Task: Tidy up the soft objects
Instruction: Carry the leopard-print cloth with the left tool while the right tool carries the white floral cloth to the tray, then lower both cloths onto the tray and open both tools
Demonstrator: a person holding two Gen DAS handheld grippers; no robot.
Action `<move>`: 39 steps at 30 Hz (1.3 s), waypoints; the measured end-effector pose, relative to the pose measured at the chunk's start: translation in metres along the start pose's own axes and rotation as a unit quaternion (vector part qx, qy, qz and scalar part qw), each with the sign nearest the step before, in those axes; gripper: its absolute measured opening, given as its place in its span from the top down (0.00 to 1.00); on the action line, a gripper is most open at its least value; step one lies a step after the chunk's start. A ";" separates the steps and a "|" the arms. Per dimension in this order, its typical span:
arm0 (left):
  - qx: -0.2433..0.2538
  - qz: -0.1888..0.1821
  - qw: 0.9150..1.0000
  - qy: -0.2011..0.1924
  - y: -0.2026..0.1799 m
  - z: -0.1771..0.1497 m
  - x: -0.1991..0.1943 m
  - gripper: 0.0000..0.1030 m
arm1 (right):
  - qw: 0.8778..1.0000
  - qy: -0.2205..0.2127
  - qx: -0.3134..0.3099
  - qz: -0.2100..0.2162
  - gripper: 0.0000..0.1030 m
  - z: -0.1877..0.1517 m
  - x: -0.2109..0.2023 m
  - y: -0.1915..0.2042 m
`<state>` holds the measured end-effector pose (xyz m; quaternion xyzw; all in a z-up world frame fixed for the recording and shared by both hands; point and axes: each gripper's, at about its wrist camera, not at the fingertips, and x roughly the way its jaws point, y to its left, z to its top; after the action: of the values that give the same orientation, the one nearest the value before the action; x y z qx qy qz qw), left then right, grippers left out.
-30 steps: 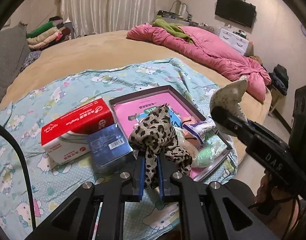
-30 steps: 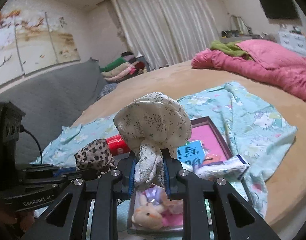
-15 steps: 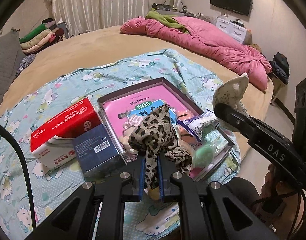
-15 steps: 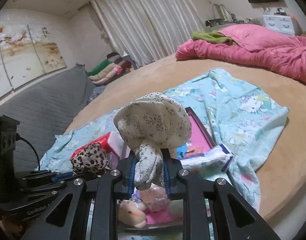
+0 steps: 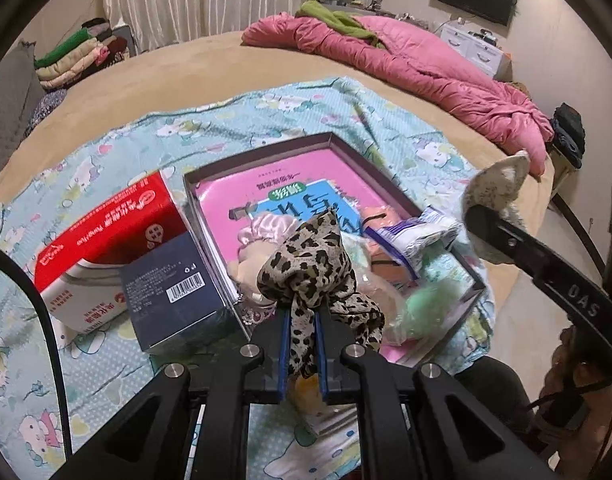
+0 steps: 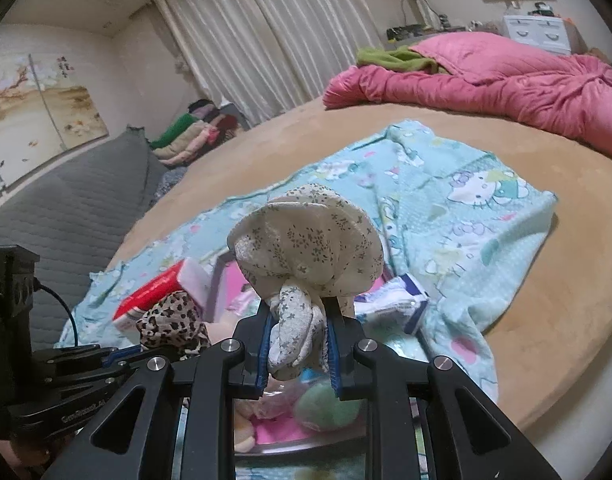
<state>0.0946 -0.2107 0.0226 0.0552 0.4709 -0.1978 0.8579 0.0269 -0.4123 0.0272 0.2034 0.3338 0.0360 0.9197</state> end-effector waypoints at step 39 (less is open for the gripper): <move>-0.052 -0.023 0.998 0.015 0.029 0.001 0.035 0.82 | 0.996 0.034 -0.078 0.012 0.40 -0.016 0.047 0.033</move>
<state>0.1240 -0.1949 -0.0087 0.0030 0.4942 -0.1917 0.8480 0.0554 -0.3674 0.0008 0.1337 0.3590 0.0801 0.9202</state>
